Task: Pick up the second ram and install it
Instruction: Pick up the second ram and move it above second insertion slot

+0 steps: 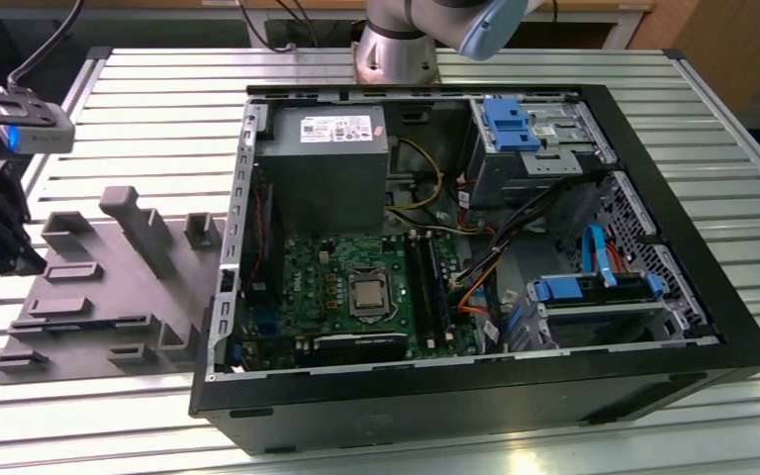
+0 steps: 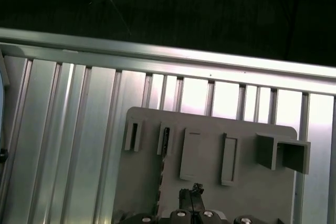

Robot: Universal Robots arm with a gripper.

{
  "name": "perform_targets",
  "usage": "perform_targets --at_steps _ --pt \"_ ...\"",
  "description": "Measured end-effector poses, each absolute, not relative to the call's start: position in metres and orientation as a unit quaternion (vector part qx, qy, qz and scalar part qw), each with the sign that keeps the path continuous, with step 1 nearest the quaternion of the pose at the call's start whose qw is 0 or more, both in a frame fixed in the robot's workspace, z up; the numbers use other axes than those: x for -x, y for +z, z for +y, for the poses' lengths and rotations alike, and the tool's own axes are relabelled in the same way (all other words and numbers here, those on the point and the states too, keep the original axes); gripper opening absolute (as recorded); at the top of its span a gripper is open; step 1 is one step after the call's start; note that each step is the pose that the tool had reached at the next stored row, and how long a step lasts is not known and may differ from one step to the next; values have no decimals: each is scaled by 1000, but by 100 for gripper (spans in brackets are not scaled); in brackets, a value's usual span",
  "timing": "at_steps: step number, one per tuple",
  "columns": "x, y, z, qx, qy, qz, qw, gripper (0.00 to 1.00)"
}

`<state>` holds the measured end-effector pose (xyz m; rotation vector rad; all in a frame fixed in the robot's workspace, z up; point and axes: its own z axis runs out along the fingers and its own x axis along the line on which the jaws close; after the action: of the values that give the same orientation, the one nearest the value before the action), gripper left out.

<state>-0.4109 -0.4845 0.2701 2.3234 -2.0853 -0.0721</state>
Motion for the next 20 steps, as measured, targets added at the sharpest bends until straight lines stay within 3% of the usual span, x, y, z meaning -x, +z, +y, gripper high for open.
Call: perform_targets --at_steps 20 --pt "411 265 -485 -744 -23 -667 9 11"
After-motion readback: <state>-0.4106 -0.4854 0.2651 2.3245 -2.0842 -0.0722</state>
